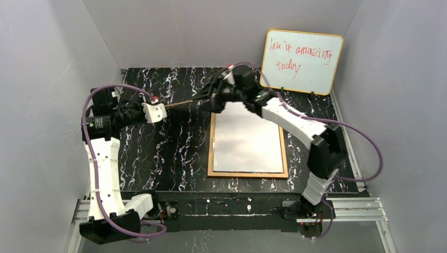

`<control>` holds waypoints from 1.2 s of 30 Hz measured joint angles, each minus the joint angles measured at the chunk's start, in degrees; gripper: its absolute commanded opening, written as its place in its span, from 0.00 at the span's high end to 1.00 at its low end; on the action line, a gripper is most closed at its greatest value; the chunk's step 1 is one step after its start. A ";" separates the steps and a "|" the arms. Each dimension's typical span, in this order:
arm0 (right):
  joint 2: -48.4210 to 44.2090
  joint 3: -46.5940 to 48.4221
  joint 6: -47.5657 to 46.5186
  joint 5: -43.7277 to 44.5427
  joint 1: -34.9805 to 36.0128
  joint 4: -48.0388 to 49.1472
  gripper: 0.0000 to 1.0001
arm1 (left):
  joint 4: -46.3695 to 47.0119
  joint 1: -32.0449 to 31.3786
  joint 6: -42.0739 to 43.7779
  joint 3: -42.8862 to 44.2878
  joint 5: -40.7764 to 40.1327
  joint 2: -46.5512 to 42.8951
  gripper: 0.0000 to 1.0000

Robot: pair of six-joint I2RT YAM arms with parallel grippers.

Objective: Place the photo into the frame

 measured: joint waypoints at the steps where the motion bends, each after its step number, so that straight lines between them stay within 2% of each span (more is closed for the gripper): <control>1: -2.10 -1.01 -3.45 -0.26 -1.75 -1.20 0.31 | -1.44 -0.11 -0.13 2.10 0.48 1.55 1.00; 6: -14.16 -2.54 -26.14 0.63 -9.99 -7.58 0.25 | -6.67 -0.11 0.07 9.79 2.82 6.34 1.00; 10: -21.31 -3.93 -43.25 -0.81 -9.44 -6.27 0.24 | -12.74 -0.11 2.36 13.25 4.79 7.96 1.00; 14: -27.28 -12.81 -58.90 -5.53 -8.31 -0.11 0.17 | -20.46 -0.11 6.14 19.06 6.78 10.58 1.00; 18: -29.07 -20.22 -71.69 -9.81 -7.76 3.58 0.17 | -25.83 -0.11 9.03 21.88 9.05 12.04 1.00; 25: -26.01 -18.75 -86.20 -11.32 -3.39 4.04 0.19 | -29.05 -0.72 10.86 22.25 11.98 11.96 1.00; 32: -20.74 -15.54 -94.95 -8.26 1.81 4.11 0.23 | -30.01 -1.49 10.54 23.26 12.48 12.13 1.00; 36: -18.58 -15.32 -97.50 -6.56 2.47 4.04 0.38 | -30.10 -1.55 10.54 23.26 12.48 12.13 1.00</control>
